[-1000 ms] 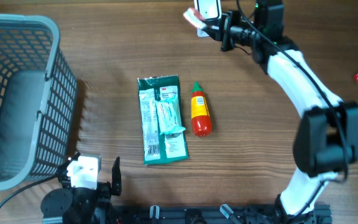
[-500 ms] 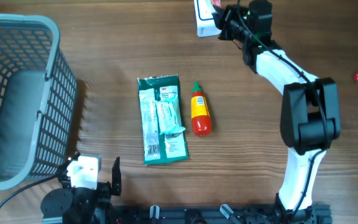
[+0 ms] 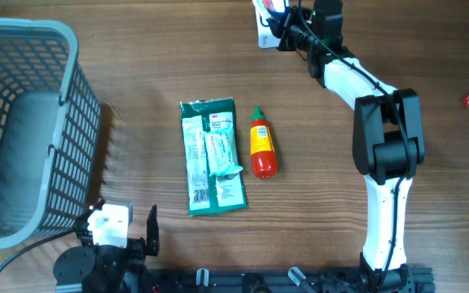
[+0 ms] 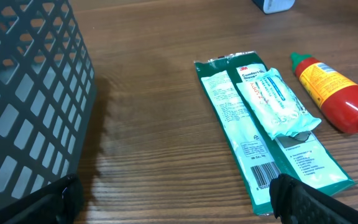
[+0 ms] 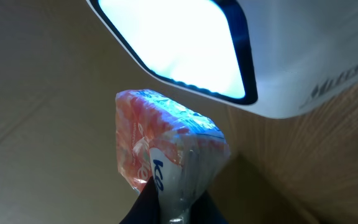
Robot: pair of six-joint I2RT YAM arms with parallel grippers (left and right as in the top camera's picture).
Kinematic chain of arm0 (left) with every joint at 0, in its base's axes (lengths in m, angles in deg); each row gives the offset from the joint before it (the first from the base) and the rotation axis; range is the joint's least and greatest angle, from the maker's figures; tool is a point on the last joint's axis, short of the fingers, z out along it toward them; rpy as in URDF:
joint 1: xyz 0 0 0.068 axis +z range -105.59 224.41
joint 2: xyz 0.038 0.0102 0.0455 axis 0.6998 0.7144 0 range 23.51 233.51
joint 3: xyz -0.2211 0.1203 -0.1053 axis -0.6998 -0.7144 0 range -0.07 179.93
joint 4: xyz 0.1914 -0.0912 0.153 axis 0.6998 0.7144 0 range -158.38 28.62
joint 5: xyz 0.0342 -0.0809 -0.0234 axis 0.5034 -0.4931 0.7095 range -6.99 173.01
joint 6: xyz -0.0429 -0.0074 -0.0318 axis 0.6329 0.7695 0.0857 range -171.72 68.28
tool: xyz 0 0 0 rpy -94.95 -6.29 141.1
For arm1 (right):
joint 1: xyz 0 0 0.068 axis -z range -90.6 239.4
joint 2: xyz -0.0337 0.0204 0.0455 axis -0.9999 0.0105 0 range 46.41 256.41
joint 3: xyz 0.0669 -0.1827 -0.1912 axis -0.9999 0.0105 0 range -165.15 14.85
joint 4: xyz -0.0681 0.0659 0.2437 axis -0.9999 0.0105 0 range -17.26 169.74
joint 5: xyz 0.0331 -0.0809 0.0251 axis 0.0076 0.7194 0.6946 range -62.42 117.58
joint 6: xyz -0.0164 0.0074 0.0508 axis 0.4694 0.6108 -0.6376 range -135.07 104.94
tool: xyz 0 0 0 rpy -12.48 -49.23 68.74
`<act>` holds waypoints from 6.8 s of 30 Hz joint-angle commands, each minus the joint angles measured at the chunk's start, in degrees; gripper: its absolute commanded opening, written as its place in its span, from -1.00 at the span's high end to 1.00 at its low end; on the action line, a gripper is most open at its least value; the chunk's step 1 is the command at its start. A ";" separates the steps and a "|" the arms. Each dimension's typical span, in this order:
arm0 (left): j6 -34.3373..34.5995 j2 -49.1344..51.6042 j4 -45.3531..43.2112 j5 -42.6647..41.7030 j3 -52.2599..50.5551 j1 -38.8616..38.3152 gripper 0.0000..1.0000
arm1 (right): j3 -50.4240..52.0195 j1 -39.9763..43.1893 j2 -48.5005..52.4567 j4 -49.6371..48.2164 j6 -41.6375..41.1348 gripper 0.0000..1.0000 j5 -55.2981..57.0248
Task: Scan the item barcode
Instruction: 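Hold the tissue pack in front of the scanner, then carry the tissue pack to the right and drop it, then move the right gripper back toward the red sauce bottle, then grasp the red-yellow sauce bottle with the right gripper and lift, then carry the sauce bottle up to the white scanner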
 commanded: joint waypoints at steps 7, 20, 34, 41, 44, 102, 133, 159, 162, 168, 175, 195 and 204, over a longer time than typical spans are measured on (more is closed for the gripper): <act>-0.85 -0.42 -0.13 -0.70 0.07 -0.26 -1.00 | -1.86 4.20 -4.44 17.20 22.91 0.91 -13.92; -0.85 -0.42 -0.11 -0.68 0.07 -0.26 -1.00 | -1.46 30.88 -23.54 73.29 43.15 0.91 26.64; -0.85 -0.42 -0.13 -0.68 0.07 -0.26 -1.00 | 2.80 43.30 -23.32 73.02 40.33 0.31 61.35; -0.85 -0.42 -0.11 -0.68 0.07 -0.26 -1.00 | 2.36 42.86 -28.85 73.02 45.94 -0.07 47.06; -0.85 -0.42 -0.13 -0.68 0.07 -0.26 -1.00 | 2.36 42.60 -32.44 73.50 55.41 -0.07 31.41; -0.85 -0.42 -0.13 -0.68 0.07 -0.26 -1.00 | 9.70 -10.51 -32.04 82.62 53.53 -0.99 0.28; -0.85 -0.42 -0.11 -0.68 0.07 -0.26 -1.00 | 32.37 -24.06 -29.55 62.42 89.64 -0.99 28.72; -0.85 -0.42 -0.13 -0.68 0.07 -0.26 -1.00 | 16.24 -24.11 -31.06 66.75 104.85 0.15 54.55; -0.85 -0.42 -0.11 -0.68 0.07 -0.26 -1.00 | 14.16 -25.09 -33.29 65.77 108.43 0.15 58.80; -0.85 -0.42 -0.13 -0.68 0.07 -0.26 -1.00 | 5.44 -29.00 -40.06 64.46 123.93 0.15 53.57; -0.85 -0.42 -0.13 -0.68 0.07 -0.26 -1.00 | 0.48 -36.63 -49.96 63.25 143.29 0.14 40.83; -0.85 -0.42 -0.11 -0.68 0.07 -0.26 -1.00 | 0.50 -44.39 -57.24 75.34 163.05 0.19 30.77; -0.85 -0.42 -0.13 -0.68 0.07 -0.26 -1.00 | 0.66 -34.86 -54.99 75.38 149.20 0.55 11.52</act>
